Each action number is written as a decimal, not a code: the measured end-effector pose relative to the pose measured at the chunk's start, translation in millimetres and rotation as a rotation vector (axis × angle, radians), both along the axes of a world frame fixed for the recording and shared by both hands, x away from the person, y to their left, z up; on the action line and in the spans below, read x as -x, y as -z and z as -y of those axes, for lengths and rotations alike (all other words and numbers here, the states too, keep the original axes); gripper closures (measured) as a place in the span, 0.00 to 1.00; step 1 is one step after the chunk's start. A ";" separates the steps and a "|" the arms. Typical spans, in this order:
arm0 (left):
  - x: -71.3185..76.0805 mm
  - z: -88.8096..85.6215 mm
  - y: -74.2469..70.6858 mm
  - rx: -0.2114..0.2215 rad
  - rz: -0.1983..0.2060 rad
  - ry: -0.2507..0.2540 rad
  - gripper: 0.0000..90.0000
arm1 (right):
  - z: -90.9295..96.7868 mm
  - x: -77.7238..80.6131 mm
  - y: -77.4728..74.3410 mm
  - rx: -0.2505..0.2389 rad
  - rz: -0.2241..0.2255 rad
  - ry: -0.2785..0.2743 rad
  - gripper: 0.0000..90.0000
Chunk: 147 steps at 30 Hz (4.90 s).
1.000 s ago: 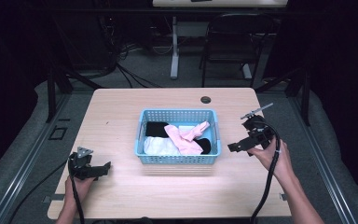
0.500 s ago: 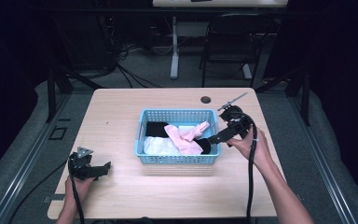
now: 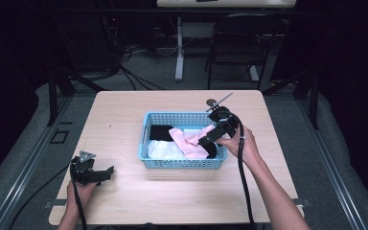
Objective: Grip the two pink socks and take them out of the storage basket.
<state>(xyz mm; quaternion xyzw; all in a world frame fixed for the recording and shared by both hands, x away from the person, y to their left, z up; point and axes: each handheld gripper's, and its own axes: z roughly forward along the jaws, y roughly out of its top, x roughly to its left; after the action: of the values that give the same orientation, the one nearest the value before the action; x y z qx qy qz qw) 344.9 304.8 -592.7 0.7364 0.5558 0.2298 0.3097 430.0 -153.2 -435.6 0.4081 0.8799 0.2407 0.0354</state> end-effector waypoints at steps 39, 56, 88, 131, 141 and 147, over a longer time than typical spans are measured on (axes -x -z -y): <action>0.0 -0.4 0.0 0.001 0.000 0.004 0.01 | -39.5 -81.4 80.0 0.169 -0.126 0.089 0.22; 0.0 -0.5 0.0 0.001 0.000 0.005 0.01 | -47.3 -87.7 94.8 0.240 -0.106 0.140 0.70; 0.0 -0.5 0.0 0.001 0.000 0.005 0.01 | -41.9 -56.9 32.1 0.117 -0.037 0.059 0.87; 0.1 -0.3 0.0 0.000 0.000 0.003 0.01 | 50.8 5.7 -59.6 0.032 0.136 0.119 0.87; 0.1 -0.2 0.0 0.000 0.001 0.002 0.01 | 86.3 14.1 -47.4 0.038 0.107 0.171 0.87; 0.1 -0.2 0.0 -0.001 0.001 0.002 0.01 | 104.9 17.6 -30.1 0.057 0.082 0.210 0.87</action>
<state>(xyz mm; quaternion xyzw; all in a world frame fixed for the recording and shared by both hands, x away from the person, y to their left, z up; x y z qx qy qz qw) 344.8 305.0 -592.7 0.7371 0.5548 0.2299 0.3099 412.4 -258.1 -405.6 0.4867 0.8366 0.2271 0.1082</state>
